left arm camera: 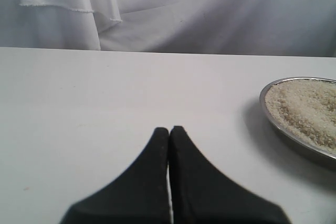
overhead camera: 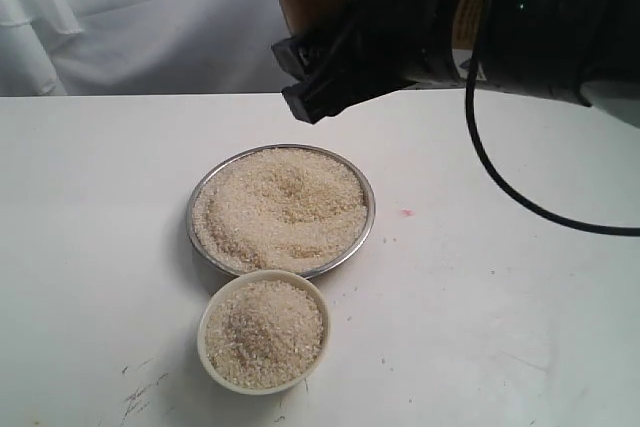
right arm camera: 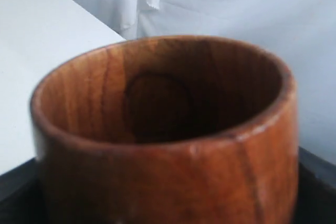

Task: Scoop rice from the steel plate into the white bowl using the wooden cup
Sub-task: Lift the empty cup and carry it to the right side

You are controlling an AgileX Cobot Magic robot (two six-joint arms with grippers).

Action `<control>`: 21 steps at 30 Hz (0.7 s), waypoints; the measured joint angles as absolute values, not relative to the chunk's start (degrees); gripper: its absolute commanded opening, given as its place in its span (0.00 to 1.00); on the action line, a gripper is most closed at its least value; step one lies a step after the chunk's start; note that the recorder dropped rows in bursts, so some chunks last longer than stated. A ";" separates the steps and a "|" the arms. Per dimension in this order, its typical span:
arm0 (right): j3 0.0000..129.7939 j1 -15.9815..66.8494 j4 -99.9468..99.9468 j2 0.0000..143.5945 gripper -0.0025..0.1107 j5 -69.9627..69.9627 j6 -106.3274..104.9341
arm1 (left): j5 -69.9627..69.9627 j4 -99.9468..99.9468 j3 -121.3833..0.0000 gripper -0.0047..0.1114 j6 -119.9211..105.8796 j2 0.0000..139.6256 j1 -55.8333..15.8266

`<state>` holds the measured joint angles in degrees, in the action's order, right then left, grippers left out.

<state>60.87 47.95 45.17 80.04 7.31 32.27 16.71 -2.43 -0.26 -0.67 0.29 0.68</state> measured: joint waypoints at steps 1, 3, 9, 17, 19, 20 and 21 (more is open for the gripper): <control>60.87 47.45 45.17 80.04 0.02 6.18 32.40 | 16.71 -2.43 -0.26 0.04 -0.67 0.29 0.68; 60.87 46.08 45.17 80.04 0.02 2.81 33.53 | 16.71 -2.43 -0.26 0.04 -0.67 0.29 0.68; 57.17 41.63 34.02 80.04 0.02 -9.57 30.49 | 16.71 -2.43 -0.26 0.04 -0.67 0.29 0.68; 45.25 32.51 12.58 79.49 0.02 -20.89 7.52 | 16.71 -2.43 -0.26 0.04 -0.67 0.29 0.68; 43.12 30.23 11.60 79.49 0.02 -24.20 6.83 | 16.71 -2.43 -0.26 0.04 -0.67 0.29 0.68; 41.96 29.15 11.60 79.49 0.02 -25.78 6.59 | 16.71 -2.43 -0.26 0.04 -0.67 0.29 0.68; 40.82 28.13 11.82 79.49 0.02 -27.28 6.35 | 16.71 -2.43 -0.26 0.04 -0.67 0.29 0.68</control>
<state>40.82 28.13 11.82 79.49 -27.28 6.35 16.71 -2.43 -0.26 -0.67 0.29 0.68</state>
